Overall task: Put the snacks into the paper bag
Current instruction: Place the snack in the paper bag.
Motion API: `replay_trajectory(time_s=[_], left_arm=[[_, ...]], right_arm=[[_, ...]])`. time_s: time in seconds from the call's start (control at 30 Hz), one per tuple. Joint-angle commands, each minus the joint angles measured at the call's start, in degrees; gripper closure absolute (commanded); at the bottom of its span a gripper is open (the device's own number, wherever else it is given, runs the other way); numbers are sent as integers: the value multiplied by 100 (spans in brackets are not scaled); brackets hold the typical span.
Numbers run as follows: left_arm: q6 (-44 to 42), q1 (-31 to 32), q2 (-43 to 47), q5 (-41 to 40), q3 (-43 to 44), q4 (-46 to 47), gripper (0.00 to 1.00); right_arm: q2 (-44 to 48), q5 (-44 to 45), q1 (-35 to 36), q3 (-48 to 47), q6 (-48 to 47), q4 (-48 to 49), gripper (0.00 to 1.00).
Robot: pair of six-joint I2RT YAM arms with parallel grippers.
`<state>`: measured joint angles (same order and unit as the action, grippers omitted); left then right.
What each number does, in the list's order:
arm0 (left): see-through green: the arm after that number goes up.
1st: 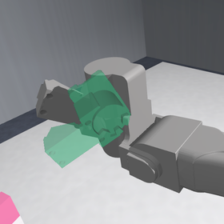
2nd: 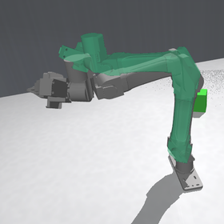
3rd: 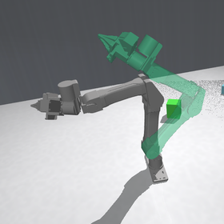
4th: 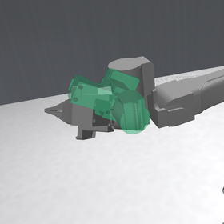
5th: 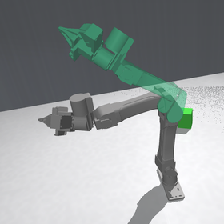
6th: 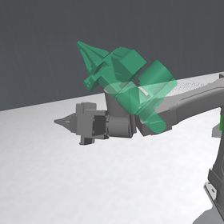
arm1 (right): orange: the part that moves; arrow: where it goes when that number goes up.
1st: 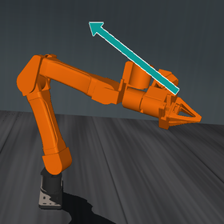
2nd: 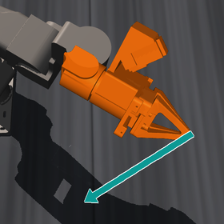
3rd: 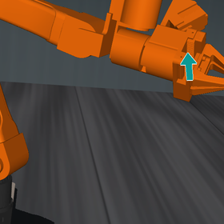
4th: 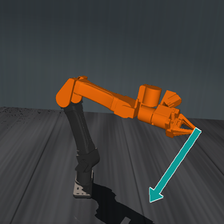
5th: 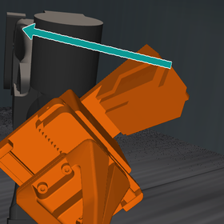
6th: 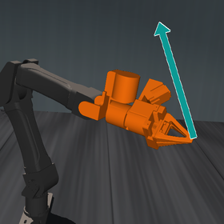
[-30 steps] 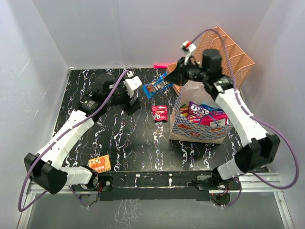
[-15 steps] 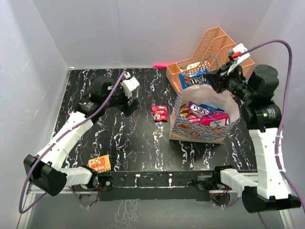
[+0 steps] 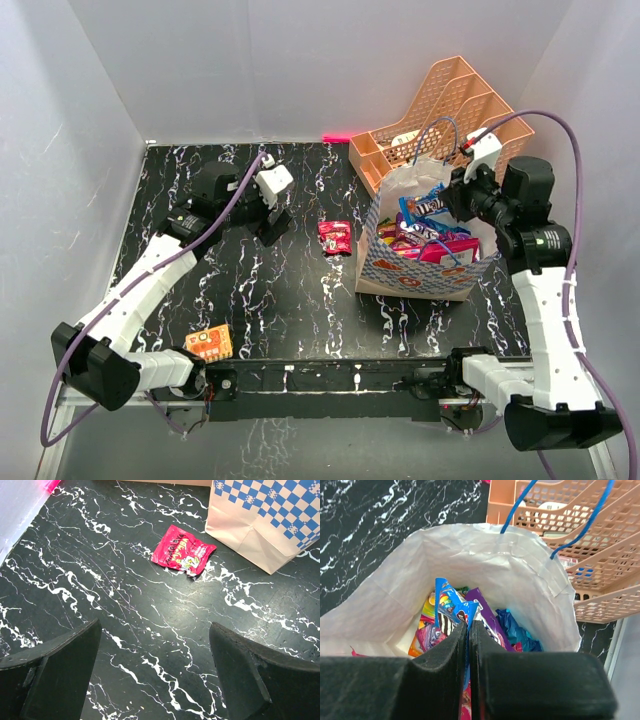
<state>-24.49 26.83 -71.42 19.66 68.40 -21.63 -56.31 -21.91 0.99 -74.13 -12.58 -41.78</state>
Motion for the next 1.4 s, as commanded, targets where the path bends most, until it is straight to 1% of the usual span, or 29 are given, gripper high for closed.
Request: replay_trajectory(time_s=[0.0,0.2,0.27,0.43,0.57,0.63,0.7,0.87,1.0,1.13,1.2,1.37], left_arm=[[-56,-42,136,198,-48,109,12],[-55,-62,150,257,-49,78,12],[-56,-63,152,278,-83,100,11],[-9,-59,75,424,-187,213,11],[129,-58,-62,544,-262,362,10],[256,-55,-167,543,-278,471,10],[423,-55,-317,502,-270,564,10],[771,-8,-786,409,-165,717,10],[1259,59,-1349,18,15,902,10],[1884,147,-1944,-343,231,1003,12],[2153,174,-2255,-398,349,1041,15],[2653,319,-3022,-536,748,1050,16]], right_arm=[[-163,-111,-20,20,-122,162,91],[-531,159,-20,-65,-137,-51,90],[-586,222,-20,-109,-177,-160,87],[-784,436,-19,-296,-322,-500,68],[-864,600,-15,-547,-446,-644,49],[-843,545,-20,-659,-493,-635,41],[-789,359,-19,-722,-540,-565,36],[-684,-222,-12,-666,-630,-215,31],[-702,-563,-12,-674,-552,202,30],[-606,-712,-12,-464,-417,848,30],[-554,-754,-20,-311,-391,1154,30],[-584,-864,-12,-173,-359,1212,30]])
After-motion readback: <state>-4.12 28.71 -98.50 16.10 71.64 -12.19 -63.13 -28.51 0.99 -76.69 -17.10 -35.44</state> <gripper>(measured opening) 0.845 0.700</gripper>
